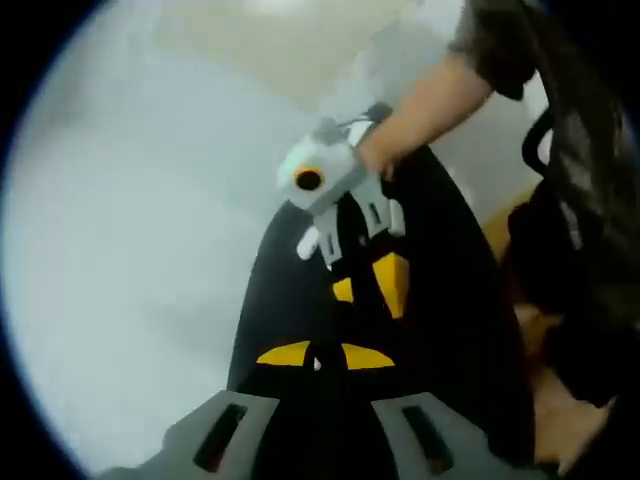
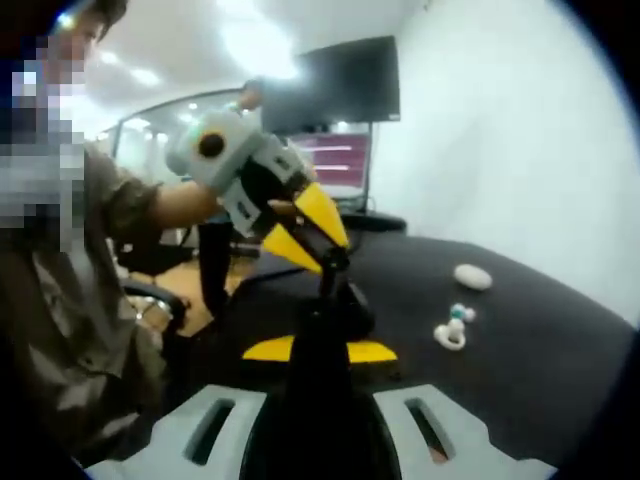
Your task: Pick up three earphones and place each one into its charging case using tactile feedback, ensure that each earphone is properly inserted and securely positioned inside the case.
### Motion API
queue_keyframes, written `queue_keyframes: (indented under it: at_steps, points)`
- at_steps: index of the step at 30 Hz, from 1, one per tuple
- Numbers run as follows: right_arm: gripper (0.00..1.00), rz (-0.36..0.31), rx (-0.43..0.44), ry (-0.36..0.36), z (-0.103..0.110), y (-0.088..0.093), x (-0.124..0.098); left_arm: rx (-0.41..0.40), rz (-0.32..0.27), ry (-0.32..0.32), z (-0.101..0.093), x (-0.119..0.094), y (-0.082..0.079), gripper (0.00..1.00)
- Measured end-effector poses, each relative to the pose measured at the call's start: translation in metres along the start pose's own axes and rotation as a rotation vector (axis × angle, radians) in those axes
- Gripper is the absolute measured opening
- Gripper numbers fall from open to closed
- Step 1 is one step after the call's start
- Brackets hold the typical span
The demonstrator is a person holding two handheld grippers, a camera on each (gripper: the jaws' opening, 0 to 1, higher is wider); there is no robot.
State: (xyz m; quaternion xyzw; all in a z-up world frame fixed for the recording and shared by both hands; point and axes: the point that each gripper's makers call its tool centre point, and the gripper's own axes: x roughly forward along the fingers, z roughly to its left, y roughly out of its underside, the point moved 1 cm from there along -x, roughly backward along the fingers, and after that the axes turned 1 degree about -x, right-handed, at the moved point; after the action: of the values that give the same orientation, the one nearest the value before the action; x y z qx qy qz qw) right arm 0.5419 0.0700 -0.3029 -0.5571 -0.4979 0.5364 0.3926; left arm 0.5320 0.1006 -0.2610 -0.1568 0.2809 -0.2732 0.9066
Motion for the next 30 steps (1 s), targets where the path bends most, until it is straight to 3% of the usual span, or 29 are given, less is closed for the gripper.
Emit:
queue_keyframes:
  at_steps: [4,13,24,30]
  points:
    - [0.19,0.0,-0.004,0.001,0.001,0.0,0.0,0.011,-0.033,-0.002,-0.002,-0.001,-0.009,0.08]
    - [0.18,0.001,-0.007,0.003,0.001,0.0,0.001,0.152,0.021,-0.002,-0.006,0.006,-0.005,0.08]
    - [0.18,0.0,-0.008,0.0,0.0,-0.001,0.001,0.142,-0.025,0.051,-0.011,0.005,-0.013,0.07]
    - [0.18,0.001,-0.01,0.003,0.0,0.0,0.001,0.149,-0.008,0.066,-0.012,0.005,-0.012,0.0]
